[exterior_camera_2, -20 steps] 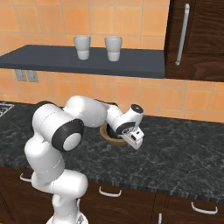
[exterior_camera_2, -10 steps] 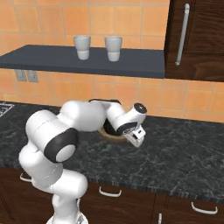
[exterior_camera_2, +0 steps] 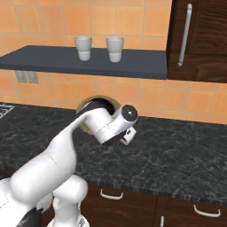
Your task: Pick up the bowls on the counter and stack them on top of one another in the open cabinet. Place the smaller bowl on top of the larger bowl.
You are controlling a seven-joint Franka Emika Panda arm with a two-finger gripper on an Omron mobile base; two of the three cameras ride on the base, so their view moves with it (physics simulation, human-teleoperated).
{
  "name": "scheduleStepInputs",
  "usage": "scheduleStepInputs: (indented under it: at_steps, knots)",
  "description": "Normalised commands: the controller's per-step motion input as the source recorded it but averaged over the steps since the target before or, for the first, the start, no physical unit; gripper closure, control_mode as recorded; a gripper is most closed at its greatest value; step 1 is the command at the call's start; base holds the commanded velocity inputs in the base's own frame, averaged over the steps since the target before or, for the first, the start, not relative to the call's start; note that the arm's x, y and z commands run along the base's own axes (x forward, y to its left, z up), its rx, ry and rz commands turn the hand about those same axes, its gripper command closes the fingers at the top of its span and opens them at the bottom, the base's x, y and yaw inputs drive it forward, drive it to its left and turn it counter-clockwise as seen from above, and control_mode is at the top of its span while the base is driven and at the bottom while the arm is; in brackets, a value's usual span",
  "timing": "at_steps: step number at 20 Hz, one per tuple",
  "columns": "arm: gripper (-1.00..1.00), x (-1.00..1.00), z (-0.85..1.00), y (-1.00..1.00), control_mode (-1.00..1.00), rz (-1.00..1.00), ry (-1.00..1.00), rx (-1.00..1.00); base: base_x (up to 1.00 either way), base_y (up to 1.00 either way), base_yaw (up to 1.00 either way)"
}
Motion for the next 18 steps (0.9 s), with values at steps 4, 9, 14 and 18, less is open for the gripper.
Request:
scheduleStepInputs:
  at_steps: [4, 9, 14, 18]
  knots:
    - [1.0, -0.74, 1.0, 1.0, -1.0, 0.0, -0.27, 0.0, 0.0, 0.0, 0.0]
    - [1.0, -0.79, 1.0, 1.0, -1.0, 0.05, -0.11, 0.0, 0.0, 0.0, 0.0]
    - [1.0, -0.55, 1.0, 1.0, -1.0, 0.09, -0.05, 0.0, 0.0, 0.0, 0.0]
    - [1.0, -0.07, 1.0, 1.0, -1.0, 0.03, -0.08, -0.01, 0.0, 0.0, 0.0]
